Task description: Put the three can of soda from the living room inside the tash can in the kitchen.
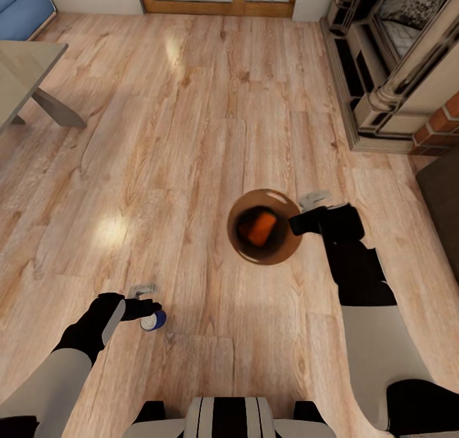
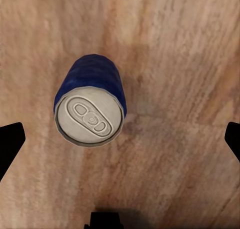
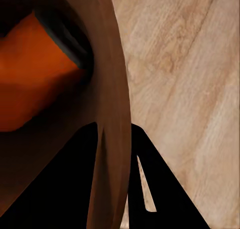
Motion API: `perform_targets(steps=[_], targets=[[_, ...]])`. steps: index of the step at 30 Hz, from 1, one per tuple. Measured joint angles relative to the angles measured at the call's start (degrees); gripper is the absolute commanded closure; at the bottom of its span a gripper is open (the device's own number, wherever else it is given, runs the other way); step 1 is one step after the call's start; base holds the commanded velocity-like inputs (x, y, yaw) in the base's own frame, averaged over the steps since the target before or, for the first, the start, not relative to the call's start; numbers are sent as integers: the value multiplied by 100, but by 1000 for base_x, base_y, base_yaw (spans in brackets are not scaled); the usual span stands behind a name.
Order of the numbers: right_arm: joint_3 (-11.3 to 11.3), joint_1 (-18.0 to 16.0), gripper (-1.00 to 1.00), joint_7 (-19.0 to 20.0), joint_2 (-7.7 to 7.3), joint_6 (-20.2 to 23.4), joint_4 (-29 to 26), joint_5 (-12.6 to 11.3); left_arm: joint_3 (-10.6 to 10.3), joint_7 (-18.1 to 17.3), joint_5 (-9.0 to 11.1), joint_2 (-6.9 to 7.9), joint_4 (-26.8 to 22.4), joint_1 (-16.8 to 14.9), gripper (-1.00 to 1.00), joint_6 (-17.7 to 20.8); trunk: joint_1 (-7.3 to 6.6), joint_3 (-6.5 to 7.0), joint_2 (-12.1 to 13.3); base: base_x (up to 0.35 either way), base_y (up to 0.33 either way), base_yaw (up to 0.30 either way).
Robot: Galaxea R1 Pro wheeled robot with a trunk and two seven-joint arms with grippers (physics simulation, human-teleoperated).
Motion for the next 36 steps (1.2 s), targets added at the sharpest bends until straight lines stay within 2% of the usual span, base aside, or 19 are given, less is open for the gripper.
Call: perform_targets(steps=[2,4,7,11,16,20,24,36], targets=[[2,-53,100,8,38,35,4,-81,-2,0,0,0,0,1,-100,0,0,0,0,0,0,0],[1,-97,100,2,56,20,9,11,-2,0,0,1,1,1,-100,0,0,-1,0,0,0,0],[3,-138,100,-7,63,-6,12,134,-3,0,0,1,5,0,-100,1,66,-54,-119,0,0,0],[2,-174,100,6,61,31,13,13,-3,0,0,1,7,0,-100,1,154,-126,-279,0,0,0],[-15,-185,100,1,46,7,15,99,-3,-3,0,1,4,0,-100,1,264,-216,-480,0,0,0],[-23,-186,100,22,15,25,15,35,2,-7,0,1,0,1,-100,1,352,-288,-640,0,0,0],[-28,-186,100,29,6,8,15,91,7,-2,0,1,-1,0,-100,2,439,-360,-800,0,0,0],[-29,-178,100,46,45,14,20,41,15,0,9,1,-1,0,-100,3,440,-360,-802,0,0,0]])
